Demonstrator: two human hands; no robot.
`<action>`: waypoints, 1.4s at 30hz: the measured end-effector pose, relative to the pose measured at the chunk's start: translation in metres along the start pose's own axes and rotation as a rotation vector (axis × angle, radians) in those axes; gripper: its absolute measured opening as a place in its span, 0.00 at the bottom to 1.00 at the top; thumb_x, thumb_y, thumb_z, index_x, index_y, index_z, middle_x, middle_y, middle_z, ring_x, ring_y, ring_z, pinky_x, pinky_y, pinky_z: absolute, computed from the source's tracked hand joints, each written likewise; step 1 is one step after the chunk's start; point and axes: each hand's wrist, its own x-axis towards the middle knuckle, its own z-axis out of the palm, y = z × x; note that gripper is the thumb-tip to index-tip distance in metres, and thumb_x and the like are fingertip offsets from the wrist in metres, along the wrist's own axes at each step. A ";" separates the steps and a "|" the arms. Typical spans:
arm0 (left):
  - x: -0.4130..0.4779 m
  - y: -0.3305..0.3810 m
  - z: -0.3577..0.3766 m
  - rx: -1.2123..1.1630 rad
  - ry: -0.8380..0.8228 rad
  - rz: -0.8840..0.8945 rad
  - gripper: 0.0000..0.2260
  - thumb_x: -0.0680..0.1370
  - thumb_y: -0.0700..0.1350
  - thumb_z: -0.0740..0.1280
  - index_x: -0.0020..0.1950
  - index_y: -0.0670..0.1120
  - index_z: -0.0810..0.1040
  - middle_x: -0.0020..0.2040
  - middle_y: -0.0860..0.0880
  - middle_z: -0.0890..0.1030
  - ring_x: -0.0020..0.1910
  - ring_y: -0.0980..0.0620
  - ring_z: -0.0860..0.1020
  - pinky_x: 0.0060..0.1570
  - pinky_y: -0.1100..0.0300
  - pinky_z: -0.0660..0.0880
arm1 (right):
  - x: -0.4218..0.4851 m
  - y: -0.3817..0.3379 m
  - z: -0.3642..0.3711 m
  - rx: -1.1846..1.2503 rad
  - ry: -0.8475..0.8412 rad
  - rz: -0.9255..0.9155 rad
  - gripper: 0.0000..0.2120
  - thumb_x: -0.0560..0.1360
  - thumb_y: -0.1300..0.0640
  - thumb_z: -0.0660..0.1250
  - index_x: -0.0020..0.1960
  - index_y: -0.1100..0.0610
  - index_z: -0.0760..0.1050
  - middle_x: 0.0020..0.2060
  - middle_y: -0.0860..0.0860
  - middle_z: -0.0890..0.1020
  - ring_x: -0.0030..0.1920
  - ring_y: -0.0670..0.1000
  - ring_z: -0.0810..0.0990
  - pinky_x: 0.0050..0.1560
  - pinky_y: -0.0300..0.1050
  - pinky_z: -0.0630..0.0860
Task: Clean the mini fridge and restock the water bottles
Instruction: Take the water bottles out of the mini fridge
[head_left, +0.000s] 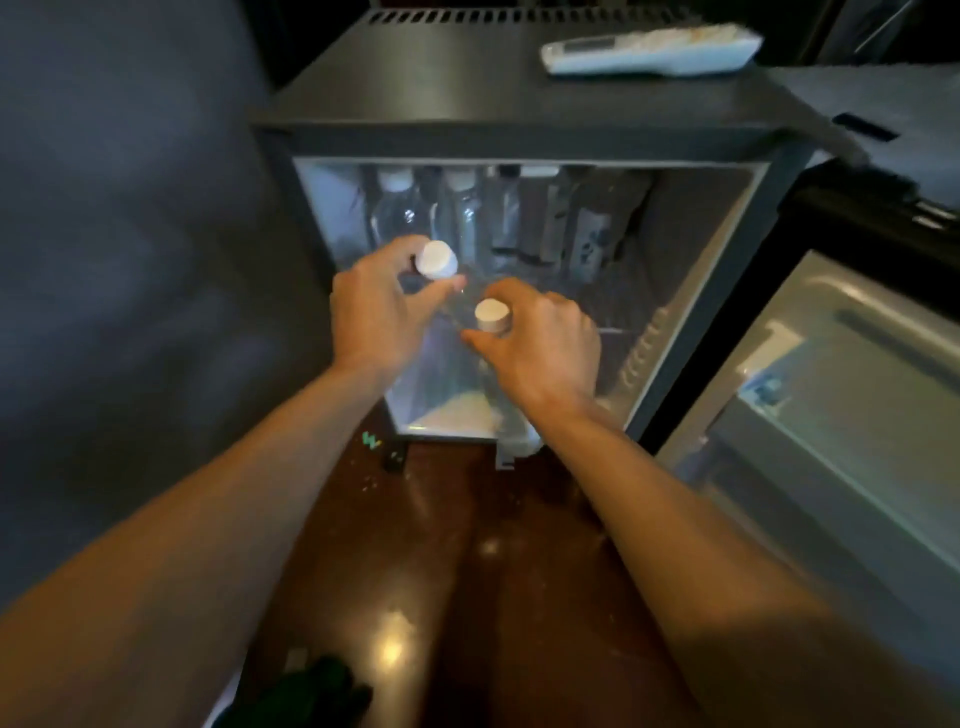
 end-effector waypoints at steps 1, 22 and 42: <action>-0.005 -0.008 -0.012 0.005 0.001 -0.030 0.13 0.67 0.56 0.75 0.49 0.55 0.82 0.43 0.55 0.84 0.44 0.56 0.82 0.49 0.50 0.79 | -0.006 -0.005 0.008 0.022 -0.069 0.019 0.19 0.67 0.40 0.73 0.54 0.46 0.77 0.49 0.53 0.83 0.53 0.58 0.79 0.43 0.46 0.71; -0.120 -0.212 -0.101 0.416 -0.271 -0.389 0.12 0.70 0.49 0.74 0.51 0.50 0.79 0.46 0.49 0.83 0.46 0.48 0.80 0.40 0.59 0.68 | -0.104 -0.071 0.209 0.185 -0.428 0.171 0.12 0.73 0.53 0.72 0.56 0.47 0.75 0.50 0.53 0.82 0.51 0.57 0.80 0.54 0.54 0.78; -0.016 -0.089 -0.087 0.207 -0.244 -0.049 0.06 0.78 0.50 0.64 0.47 0.52 0.80 0.41 0.56 0.80 0.43 0.58 0.78 0.43 0.62 0.71 | -0.024 -0.077 0.103 -0.061 -0.497 0.257 0.15 0.74 0.44 0.62 0.55 0.50 0.78 0.56 0.56 0.80 0.56 0.61 0.78 0.55 0.50 0.74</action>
